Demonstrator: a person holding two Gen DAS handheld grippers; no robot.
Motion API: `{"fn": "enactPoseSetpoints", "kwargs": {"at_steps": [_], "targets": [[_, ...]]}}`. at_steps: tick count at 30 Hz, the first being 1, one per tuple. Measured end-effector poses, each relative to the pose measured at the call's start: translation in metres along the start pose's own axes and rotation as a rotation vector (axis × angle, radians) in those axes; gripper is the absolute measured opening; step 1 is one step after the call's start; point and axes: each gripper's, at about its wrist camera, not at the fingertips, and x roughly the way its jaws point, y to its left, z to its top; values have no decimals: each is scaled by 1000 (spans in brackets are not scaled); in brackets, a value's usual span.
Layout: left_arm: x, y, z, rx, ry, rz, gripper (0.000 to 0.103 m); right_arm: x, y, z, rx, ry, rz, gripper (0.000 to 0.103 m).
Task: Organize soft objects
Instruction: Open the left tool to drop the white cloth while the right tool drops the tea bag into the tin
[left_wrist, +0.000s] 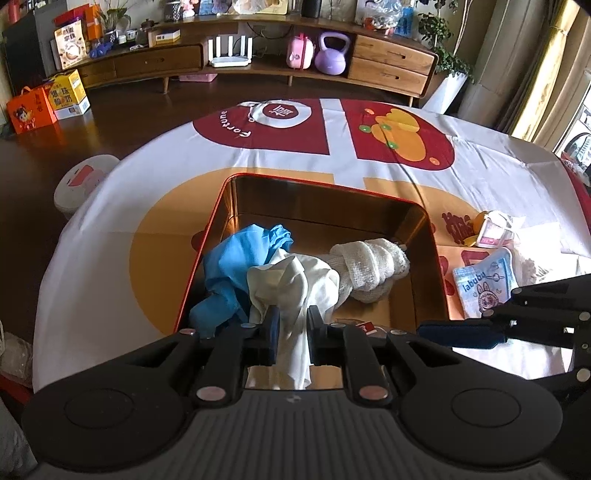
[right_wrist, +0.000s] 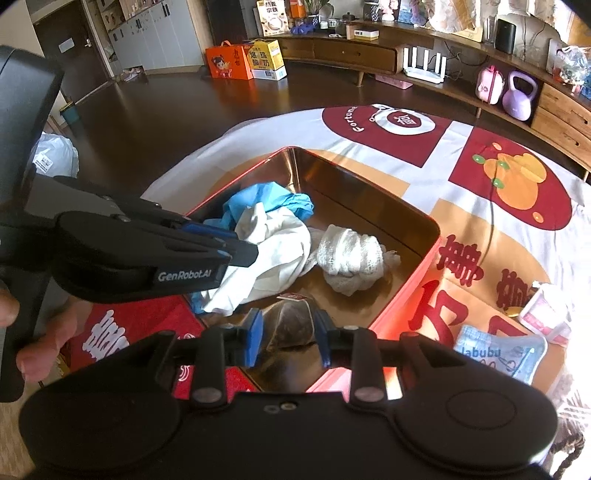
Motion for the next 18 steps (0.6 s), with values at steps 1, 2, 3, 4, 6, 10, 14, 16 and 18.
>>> {"fn": "enactPoseSetpoints", "kwargs": {"at_steps": [1,2,3,4,6,10,14,16,18], "targets": [[-3,-1,-1,5,-6,-6,14,-2,0,0,1,-3,2,33],[-6,-1,-1,6,-13,-10,14,-5,0,-1,2,-8,2,39],[-8,-2,-1,4,-19,-11,14,-10,0,-2,1,-19,0,44],[-11,-2,-1,2,-26,-11,15,-13,0,-3,1,-28,-1,44],[-18,-3,-1,-4,-43,-9,14,-21,0,-4,5,-38,3,44],[-31,-3,-3,-11,-72,0,15,-35,0,-6,9,-62,6,45],[-43,-7,-5,-6,-92,-12,15,-52,1,-11,9,-89,12,48],[-50,-9,-7,-6,-108,-29,15,-61,1,-14,10,-108,12,56],[-56,-12,-9,-5,-121,-35,15,-73,0,-19,8,-129,14,62]]}}
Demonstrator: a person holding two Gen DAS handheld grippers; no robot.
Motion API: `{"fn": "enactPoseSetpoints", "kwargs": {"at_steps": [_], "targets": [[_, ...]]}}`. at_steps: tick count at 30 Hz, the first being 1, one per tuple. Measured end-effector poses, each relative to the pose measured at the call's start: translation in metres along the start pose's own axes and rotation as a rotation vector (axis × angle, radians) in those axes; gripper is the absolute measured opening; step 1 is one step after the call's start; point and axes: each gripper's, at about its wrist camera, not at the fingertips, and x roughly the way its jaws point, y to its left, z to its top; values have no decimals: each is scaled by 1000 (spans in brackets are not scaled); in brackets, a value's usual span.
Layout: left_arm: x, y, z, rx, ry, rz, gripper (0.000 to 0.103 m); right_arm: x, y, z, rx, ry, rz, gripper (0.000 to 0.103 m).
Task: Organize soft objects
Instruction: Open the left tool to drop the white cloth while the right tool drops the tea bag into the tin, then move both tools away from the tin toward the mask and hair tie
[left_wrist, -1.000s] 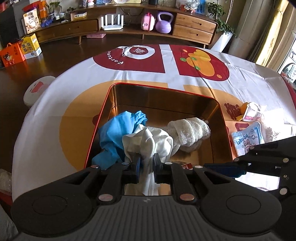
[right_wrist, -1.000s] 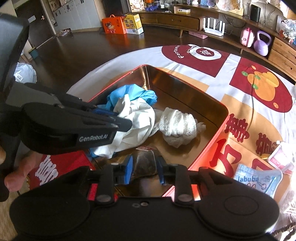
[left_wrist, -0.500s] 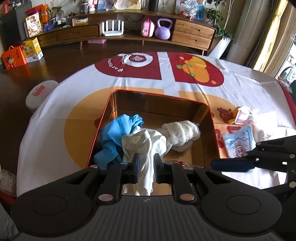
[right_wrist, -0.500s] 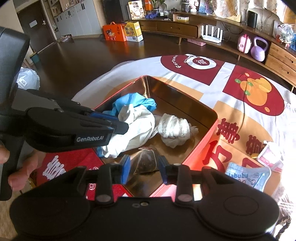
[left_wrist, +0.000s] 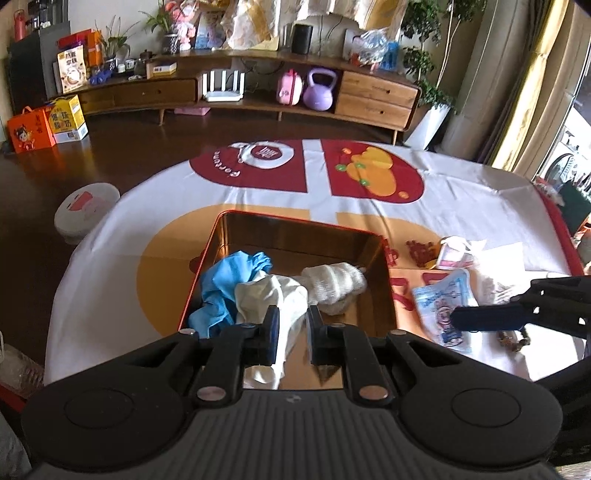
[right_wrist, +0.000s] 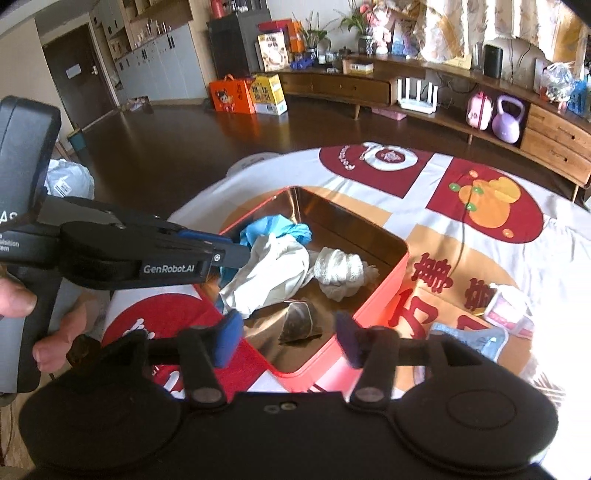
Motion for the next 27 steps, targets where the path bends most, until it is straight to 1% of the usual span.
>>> {"fn": "enactPoseSetpoints", "kwargs": {"at_steps": [7,9,15,20,24,25,26,27], "targets": [[-20,-19,-7,24,-29,-26,15,-40,-8,-15,20,-53,-9,66],[-24,-24,-9,26,-37,-35,15,-53,-12,-22,24,-69,-20,74],[-34,-43,-16,38,-54,-58,15,-84,-24,-44,45,-110,-54,83],[-40,-62,-22,56,-70,-74,15,-103,-40,-62,83,-127,-85,86],[-41,-76,-27,59,-69,-89,15,-118,-53,-77,108,-143,-111,87],[-41,-79,-28,61,-67,-92,16,-121,-56,-81,110,-147,-121,87],[-40,-83,-30,63,-66,-98,24,-124,-58,-84,112,-149,-132,87],[-40,-87,-31,65,-67,-101,39,-125,-61,-88,114,-150,-138,87]]}}
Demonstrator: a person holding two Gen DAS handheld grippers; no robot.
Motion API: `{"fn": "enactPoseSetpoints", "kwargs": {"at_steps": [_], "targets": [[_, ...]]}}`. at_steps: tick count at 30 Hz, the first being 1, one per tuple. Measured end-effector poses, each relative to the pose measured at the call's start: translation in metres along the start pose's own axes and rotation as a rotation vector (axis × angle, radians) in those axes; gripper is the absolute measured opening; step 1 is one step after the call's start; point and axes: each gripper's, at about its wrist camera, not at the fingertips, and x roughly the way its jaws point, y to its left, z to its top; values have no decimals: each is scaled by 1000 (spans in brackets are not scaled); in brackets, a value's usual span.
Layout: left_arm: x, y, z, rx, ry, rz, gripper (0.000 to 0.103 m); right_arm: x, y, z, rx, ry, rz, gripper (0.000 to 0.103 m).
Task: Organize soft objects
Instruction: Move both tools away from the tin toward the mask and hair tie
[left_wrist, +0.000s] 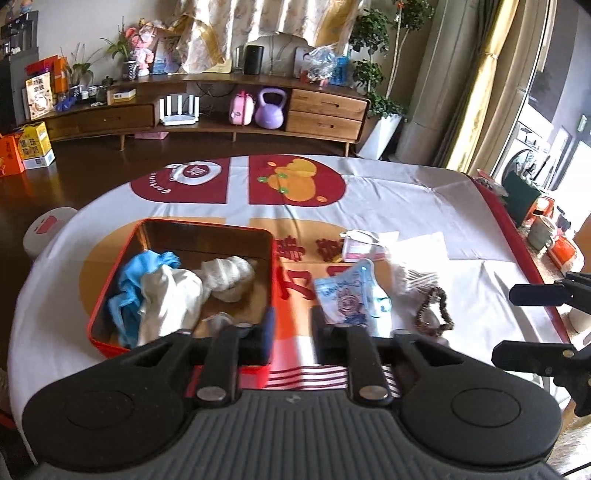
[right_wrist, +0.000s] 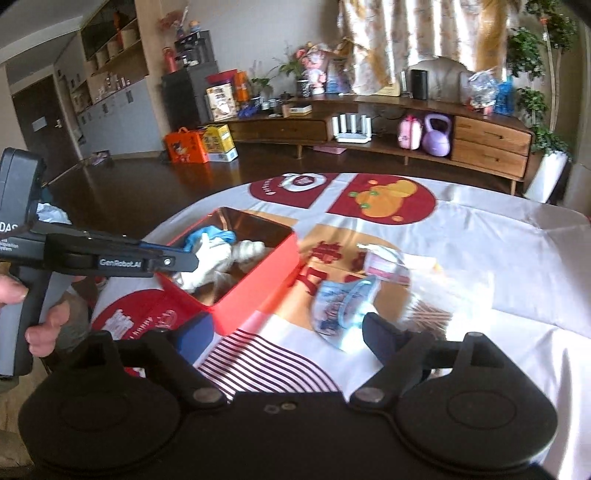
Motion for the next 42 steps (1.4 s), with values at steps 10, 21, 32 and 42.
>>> {"fn": "enactPoseSetpoints", "kwargs": {"at_steps": [10,21,32,42], "targets": [[14,-38,-5,20,-11,-49,80,-8,-35,-25,38,8,-80,88],[50,-68,2,30,26,-70,95,9,-72,-42,103,51,-108,88],[99,-80,3,27,79,-71,102,44,-95,-49,117,108,-112,88],[155,-85,5,45,167,-26,102,76,-107,-47,109,163,-108,88]]}}
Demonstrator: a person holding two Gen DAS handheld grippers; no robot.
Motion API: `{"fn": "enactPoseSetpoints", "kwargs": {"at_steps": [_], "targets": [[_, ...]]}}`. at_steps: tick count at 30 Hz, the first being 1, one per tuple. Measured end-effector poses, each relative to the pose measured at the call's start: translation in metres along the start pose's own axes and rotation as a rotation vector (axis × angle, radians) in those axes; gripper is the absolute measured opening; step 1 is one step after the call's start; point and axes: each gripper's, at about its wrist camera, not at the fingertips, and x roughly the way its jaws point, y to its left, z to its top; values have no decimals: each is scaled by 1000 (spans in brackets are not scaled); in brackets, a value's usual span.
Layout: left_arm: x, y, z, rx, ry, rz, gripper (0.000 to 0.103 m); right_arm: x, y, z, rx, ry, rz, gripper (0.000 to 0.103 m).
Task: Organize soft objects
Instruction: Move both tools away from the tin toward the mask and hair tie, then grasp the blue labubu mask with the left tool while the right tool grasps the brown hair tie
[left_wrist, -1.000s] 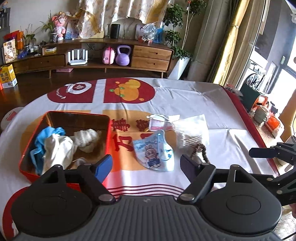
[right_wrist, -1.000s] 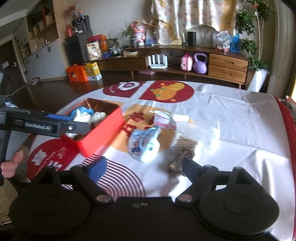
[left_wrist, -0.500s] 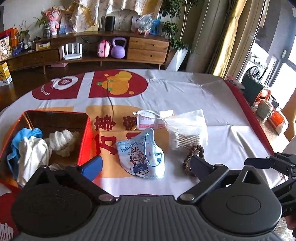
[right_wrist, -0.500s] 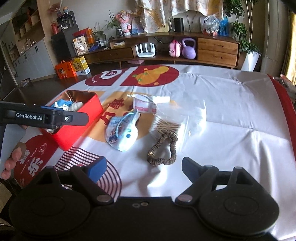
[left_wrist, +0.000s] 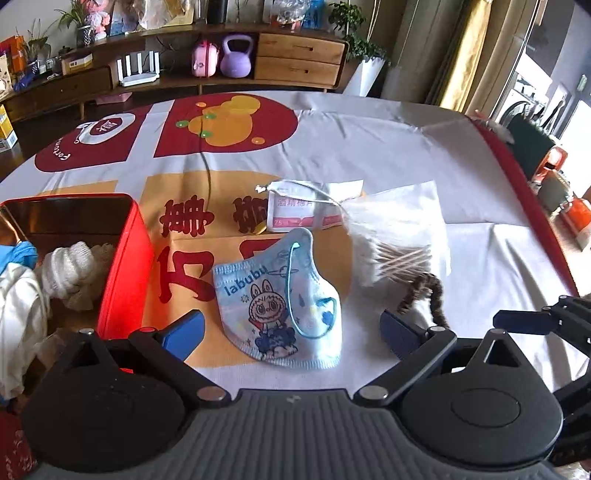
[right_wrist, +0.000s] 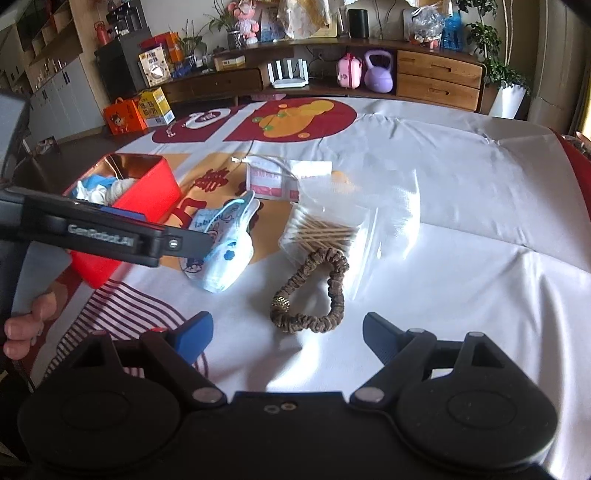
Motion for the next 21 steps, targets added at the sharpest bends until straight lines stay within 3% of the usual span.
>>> {"fn": "enactPoseSetpoints", "kwargs": {"at_steps": [13,21], "targets": [[42,-3,-1,32,41,48,101,40,-7,7,23,50,-19,84],[53,-11,-5,80,44,90,98,50,-7,4,16,66,-30,77]]}}
